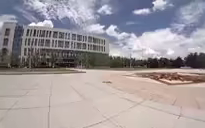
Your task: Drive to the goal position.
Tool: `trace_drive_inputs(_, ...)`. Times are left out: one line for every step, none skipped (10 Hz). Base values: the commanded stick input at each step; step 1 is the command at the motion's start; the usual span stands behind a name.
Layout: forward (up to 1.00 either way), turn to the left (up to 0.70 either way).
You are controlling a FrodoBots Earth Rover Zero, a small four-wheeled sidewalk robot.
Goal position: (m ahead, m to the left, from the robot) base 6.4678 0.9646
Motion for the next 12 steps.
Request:
trace_drive_inputs(0.7, 0.0)
trace_drive_inputs(0.7, 0.0)
trace_drive_inputs(0.7, 0.0)
trace_drive_inputs(0.7, 0.0)
trace_drive_inputs(0.7, 0.0)
trace_drive_inputs(0.7, 0.0)
trace_drive_inputs(0.7, 0.0)
trace_drive_inputs(0.7, 0.0)
trace_drive_inputs(0.7, 0.0)
trace_drive_inputs(0.7, 0.0)
trace_drive_inputs(0.7, 0.0)
trace_drive_inputs(0.7, 0.0)
